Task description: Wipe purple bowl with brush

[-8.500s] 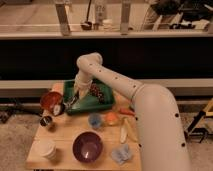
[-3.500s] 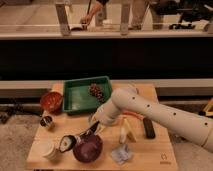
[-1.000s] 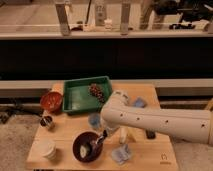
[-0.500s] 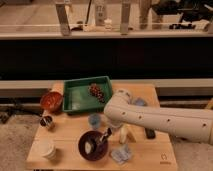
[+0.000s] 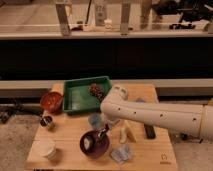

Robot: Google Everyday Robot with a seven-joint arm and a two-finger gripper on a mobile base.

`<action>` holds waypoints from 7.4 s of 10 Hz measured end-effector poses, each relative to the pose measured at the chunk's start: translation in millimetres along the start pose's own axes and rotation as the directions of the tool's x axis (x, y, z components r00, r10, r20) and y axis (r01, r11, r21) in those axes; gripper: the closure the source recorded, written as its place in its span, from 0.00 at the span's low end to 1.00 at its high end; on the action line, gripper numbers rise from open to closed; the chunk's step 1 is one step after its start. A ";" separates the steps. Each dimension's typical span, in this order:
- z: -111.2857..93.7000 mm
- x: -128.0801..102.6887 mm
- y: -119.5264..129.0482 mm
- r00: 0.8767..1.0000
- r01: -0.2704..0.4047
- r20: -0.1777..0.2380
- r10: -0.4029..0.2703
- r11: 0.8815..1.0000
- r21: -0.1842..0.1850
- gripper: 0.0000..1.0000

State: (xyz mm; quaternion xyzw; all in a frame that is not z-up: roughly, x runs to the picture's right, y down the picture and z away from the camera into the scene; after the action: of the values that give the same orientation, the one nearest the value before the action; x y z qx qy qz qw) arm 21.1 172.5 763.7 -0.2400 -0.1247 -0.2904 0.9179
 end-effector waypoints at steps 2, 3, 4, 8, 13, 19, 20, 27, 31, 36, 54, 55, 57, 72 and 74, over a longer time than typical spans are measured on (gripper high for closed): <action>-1.8 -8.3 -1.6 1.000 0.006 0.026 -0.007 1.000 0.019 1.00; -6.2 -13.6 1.8 0.999 0.007 0.038 -0.008 1.000 0.031 1.00; -10.8 -19.8 7.3 0.999 0.009 0.043 -0.010 0.999 0.038 1.00; -16.6 -38.1 23.4 0.999 0.011 0.049 -0.012 0.999 0.033 1.00; -33.4 -24.5 41.0 1.000 -0.019 -0.015 0.019 1.000 0.016 1.00; -34.8 -0.6 41.0 0.998 -0.029 -0.063 0.030 1.000 0.008 1.00; -31.6 1.5 31.4 0.998 -0.018 -0.062 0.019 1.000 0.015 1.00; -19.7 -31.0 -3.7 0.998 0.066 0.007 -0.066 0.997 0.046 1.00; -35.9 -50.4 11.6 0.997 0.081 0.012 -0.081 0.995 0.060 1.00; -26.0 -47.7 22.8 0.999 0.049 -0.016 -0.049 0.999 0.017 1.00; -47.9 -76.7 62.2 0.995 0.036 -0.095 -0.041 0.998 -0.052 1.00; -48.6 -72.1 62.3 0.994 0.030 -0.104 -0.035 0.998 -0.051 1.00; -46.9 -63.4 55.2 0.992 0.027 -0.118 -0.033 0.998 -0.048 1.00; -36.9 -92.3 -0.4 0.982 0.172 -0.082 -0.170 0.985 0.015 1.00; -40.7 -99.6 10.0 0.983 0.173 -0.071 -0.172 0.985 0.006 1.00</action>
State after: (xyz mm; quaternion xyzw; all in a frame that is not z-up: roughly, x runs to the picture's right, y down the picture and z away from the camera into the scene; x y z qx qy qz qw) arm -49.0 206.0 688.6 -0.2122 -0.1145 -0.3761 0.8946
